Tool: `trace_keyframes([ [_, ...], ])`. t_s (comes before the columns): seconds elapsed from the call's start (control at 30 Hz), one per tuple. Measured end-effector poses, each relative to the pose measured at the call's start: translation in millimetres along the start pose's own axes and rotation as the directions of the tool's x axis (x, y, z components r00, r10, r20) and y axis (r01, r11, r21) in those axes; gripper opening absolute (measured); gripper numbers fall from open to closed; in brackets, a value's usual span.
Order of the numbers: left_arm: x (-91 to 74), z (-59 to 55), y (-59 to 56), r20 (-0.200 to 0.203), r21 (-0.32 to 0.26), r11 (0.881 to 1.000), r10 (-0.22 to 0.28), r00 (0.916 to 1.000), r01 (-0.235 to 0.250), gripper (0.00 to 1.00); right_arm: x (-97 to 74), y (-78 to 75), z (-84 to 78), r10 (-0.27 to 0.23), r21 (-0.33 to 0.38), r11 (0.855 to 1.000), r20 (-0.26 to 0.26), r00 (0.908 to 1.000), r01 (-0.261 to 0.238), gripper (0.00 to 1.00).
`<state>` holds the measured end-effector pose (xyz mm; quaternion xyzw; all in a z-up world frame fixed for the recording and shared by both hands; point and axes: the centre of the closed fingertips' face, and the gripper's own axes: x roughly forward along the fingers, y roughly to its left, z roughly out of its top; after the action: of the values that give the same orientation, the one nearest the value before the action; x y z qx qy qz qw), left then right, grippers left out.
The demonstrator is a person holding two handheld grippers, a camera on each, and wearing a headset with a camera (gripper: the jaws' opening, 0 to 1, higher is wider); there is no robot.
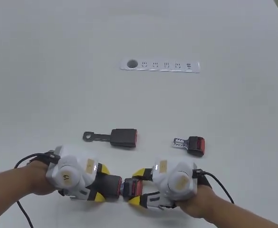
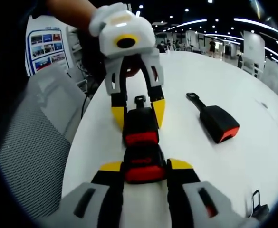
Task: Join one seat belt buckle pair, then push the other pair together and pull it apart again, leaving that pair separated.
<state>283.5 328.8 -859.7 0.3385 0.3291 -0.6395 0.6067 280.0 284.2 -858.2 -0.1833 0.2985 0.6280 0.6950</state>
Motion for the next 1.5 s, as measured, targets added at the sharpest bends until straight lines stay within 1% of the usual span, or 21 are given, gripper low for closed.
trace_keyframes([
  [0.37, -0.5, -0.2, 0.0, 0.012, -0.002, 1.000, 0.004, 0.9999, -0.004, 0.35, 0.6, -0.4, 0.5, -0.006, -0.010, 1.000, 0.011, 0.9999, 0.006, 0.35],
  [0.47, -0.9, -0.9, 0.2, 0.028, -0.005, 1.000, 0.010, 0.9996, -0.009, 0.35, 0.1, 0.3, 0.0, -0.014, -0.020, 1.000, 0.014, 0.9998, 0.014, 0.35],
  [0.57, -1.0, -0.5, 0.3, 0.034, -0.005, 1.000, 0.011, 0.9994, -0.011, 0.35, -0.4, 0.1, -0.3, -0.021, -0.029, 0.999, 0.022, 0.9995, 0.021, 0.35],
  [0.67, -1.9, -0.7, -0.3, 0.049, -0.009, 1.000, 0.022, 0.9986, -0.021, 0.35, -1.0, 0.1, -0.8, -0.027, -0.040, 0.999, 0.033, 0.9991, 0.028, 0.35],
  [0.7, -2.5, -0.5, -0.5, 0.057, -0.003, 1.000, 0.030, 0.9979, -0.030, 0.35, -1.8, 0.5, -0.5, -0.033, -0.044, 0.998, 0.037, 0.9988, 0.034, 0.35],
  [0.77, -3.3, -1.3, 0.0, 0.079, -0.014, 0.999, 0.042, 0.9960, -0.041, 0.35, -2.7, 0.2, -0.3, -0.042, -0.042, 0.998, 0.047, 0.9980, 0.044, 0.35],
  [0.83, -3.5, -1.6, 0.6, 0.089, -0.023, 0.999, 0.043, 0.9951, -0.041, 0.35, -3.2, 0.2, -0.3, -0.050, -0.032, 0.998, 0.067, 0.9965, 0.052, 0.35],
  [0.9, -3.4, -0.9, 0.9, 0.096, -0.023, 0.999, 0.038, 0.9946, -0.036, 0.35, -3.2, -0.2, 0.3, -0.052, -0.032, 0.998, 0.073, 0.9959, 0.055, 0.35],
  [1.0, -4.0, -0.8, 0.2, 0.107, -0.012, 0.999, 0.041, 0.9934, -0.040, 0.35, -3.7, -0.9, 0.9, -0.055, -0.021, 0.998, 0.087, 0.9947, 0.057, 0.35],
  [1.03, -4.5, -1.1, 0.1, 0.120, -0.015, 0.999, 0.049, 0.9916, -0.048, 0.35, -4.3, -0.9, 0.9, -0.056, -0.010, 0.998, 0.095, 0.9939, 0.057, 0.35],
  [1.1, -4.9, -1.4, 0.4, 0.137, -0.030, 0.998, 0.056, 0.9891, -0.052, 0.34, -4.2, -0.8, 1.2, -0.057, -0.015, 0.998, 0.099, 0.9935, 0.058, 0.35],
  [1.4, -4.7, -2.3, 1.0, 0.154, -0.035, 0.999, 0.033, 0.9876, -0.027, 0.34, -4.3, 0.0, 1.1, -0.053, -0.022, 0.998, 0.112, 0.9923, 0.056, 0.34],
  [1.5, -4.8, -2.9, 0.7, 0.154, -0.031, 0.999, 0.026, 0.9878, -0.022, 0.34, -4.3, 0.0, 1.4, -0.054, -0.020, 0.998, 0.116, 0.9917, 0.057, 0.34],
])
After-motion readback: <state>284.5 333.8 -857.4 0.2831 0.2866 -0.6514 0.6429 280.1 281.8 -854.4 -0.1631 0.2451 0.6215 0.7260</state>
